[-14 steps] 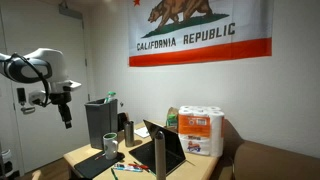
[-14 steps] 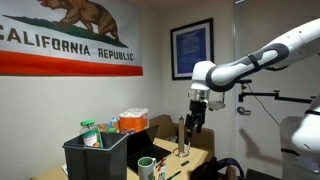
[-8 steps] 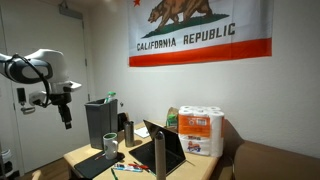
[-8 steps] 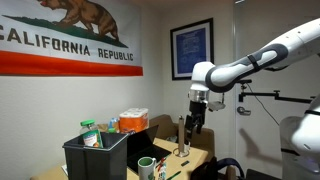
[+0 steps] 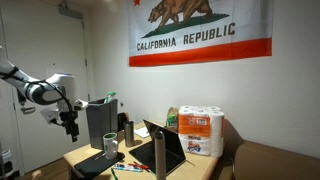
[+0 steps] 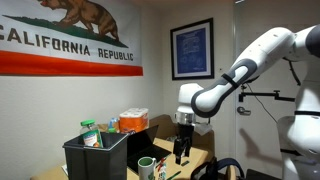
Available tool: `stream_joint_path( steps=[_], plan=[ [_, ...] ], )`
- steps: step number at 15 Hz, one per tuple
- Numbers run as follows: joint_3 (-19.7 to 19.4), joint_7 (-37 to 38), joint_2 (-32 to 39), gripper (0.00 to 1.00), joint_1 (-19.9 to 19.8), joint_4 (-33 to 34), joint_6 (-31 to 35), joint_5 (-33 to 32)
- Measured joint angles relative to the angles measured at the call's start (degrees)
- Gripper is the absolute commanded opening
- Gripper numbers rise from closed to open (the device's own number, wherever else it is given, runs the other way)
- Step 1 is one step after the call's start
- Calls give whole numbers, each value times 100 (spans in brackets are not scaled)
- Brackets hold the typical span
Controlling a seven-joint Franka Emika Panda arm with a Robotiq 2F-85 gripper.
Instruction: Put the pen in the mug
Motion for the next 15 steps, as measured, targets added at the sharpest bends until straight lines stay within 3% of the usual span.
stream_joint_path(
  steps=[8,15],
  plan=[
    [301,-437,2646,100,168,1313,1089,-90],
    [149,-352,4069,100,209,2211,1660,-922]
  ],
)
